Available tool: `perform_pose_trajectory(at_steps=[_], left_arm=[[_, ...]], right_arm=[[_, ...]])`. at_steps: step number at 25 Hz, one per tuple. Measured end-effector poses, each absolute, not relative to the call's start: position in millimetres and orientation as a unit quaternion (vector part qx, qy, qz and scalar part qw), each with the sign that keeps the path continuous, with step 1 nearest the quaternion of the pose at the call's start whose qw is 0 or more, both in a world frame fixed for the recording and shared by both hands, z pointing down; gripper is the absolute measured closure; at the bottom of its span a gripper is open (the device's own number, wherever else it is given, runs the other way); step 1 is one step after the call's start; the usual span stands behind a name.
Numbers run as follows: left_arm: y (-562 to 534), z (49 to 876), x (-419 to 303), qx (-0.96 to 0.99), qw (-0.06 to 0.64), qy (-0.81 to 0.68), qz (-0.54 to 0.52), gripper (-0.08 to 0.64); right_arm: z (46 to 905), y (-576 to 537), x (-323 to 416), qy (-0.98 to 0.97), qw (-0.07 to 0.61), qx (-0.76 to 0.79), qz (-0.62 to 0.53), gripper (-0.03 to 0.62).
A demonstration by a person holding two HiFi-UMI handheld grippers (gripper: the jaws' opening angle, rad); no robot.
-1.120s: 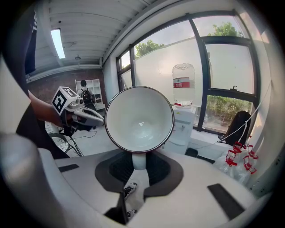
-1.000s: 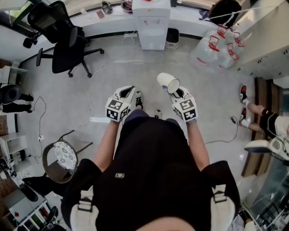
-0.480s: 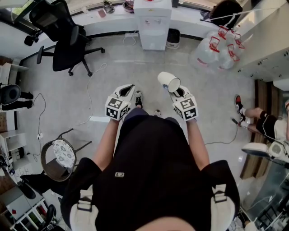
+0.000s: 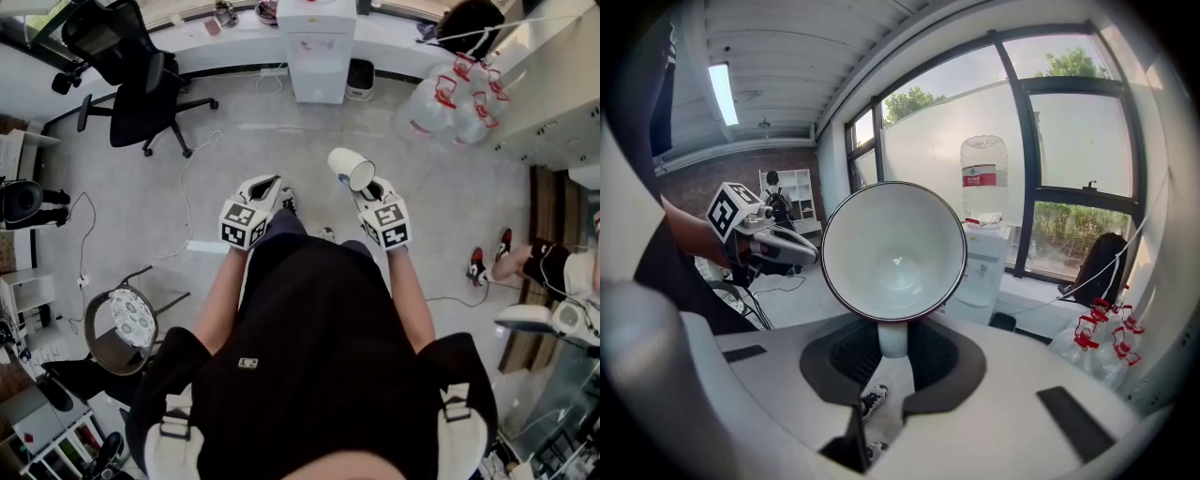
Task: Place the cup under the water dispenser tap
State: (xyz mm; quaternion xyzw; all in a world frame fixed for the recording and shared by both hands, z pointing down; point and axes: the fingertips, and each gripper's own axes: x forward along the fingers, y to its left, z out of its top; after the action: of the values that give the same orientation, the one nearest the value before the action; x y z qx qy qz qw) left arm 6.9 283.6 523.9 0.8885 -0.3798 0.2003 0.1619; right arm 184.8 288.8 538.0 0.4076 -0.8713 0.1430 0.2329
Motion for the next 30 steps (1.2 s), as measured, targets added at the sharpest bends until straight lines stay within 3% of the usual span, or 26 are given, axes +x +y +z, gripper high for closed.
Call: perform_pose_trajectory(at_steps=[30], left_arm=[[149, 526, 13, 0.903, 0.177, -0.337, 0.200, 0.560]], right_arm=[[548, 190, 185, -0.847, 0.260, 0.428, 0.179, 0.548]])
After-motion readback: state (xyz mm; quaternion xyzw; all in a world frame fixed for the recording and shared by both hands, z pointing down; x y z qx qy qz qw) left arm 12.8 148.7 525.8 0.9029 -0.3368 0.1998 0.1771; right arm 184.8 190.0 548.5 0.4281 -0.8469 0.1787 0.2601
